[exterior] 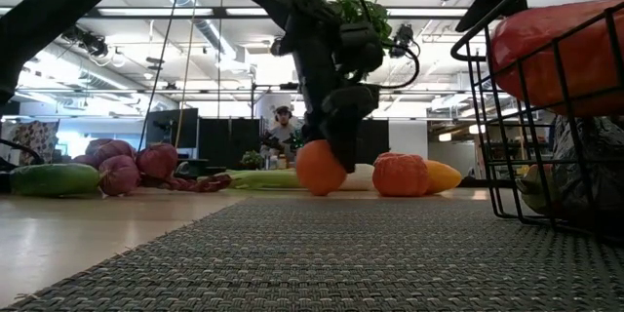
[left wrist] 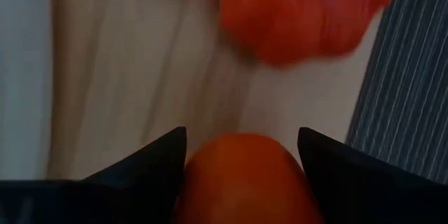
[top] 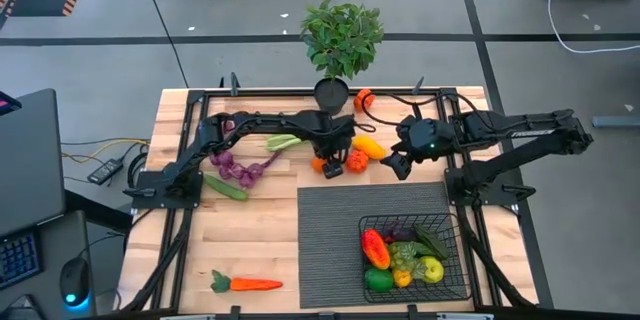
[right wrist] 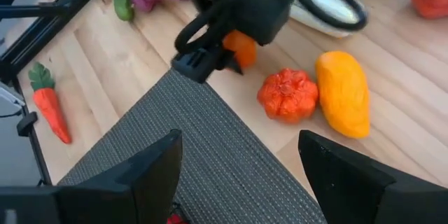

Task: Build produce basket
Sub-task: Put the orange into the black wire basket

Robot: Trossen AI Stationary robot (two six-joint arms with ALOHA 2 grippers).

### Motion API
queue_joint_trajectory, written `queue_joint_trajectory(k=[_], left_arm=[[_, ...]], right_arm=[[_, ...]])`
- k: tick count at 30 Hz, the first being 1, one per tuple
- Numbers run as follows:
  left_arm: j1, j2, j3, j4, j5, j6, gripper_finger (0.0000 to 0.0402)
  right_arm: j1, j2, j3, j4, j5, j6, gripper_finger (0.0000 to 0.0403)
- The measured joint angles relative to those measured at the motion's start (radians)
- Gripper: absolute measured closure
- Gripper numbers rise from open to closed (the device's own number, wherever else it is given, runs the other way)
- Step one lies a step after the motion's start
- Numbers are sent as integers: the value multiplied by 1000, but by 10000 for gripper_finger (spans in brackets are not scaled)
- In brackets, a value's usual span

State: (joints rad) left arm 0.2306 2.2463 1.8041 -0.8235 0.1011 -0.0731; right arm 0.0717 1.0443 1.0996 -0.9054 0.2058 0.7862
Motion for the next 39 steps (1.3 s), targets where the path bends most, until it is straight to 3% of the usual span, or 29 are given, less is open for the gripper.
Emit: queue_joint_trajectory(k=[8,21,28,34,39], left_arm=[[-5,0,101,-257,0,6,188],[-9,-2,520,-433,32,-39,191],[-61,-71,523,-212,139,-261,184],[-137,-83,522,-29,159,-382,188],[-227,-83,521,117,141,-419,182]], right_arm=[[-15,0,0,-1,8,-5,114],[-16,-4,0,-45,-4,-4,114],[-11,-59,0,-206,-131,86,114],[55,-129,0,-251,-269,167,114],[134,-165,0,-311,-319,309,114]])
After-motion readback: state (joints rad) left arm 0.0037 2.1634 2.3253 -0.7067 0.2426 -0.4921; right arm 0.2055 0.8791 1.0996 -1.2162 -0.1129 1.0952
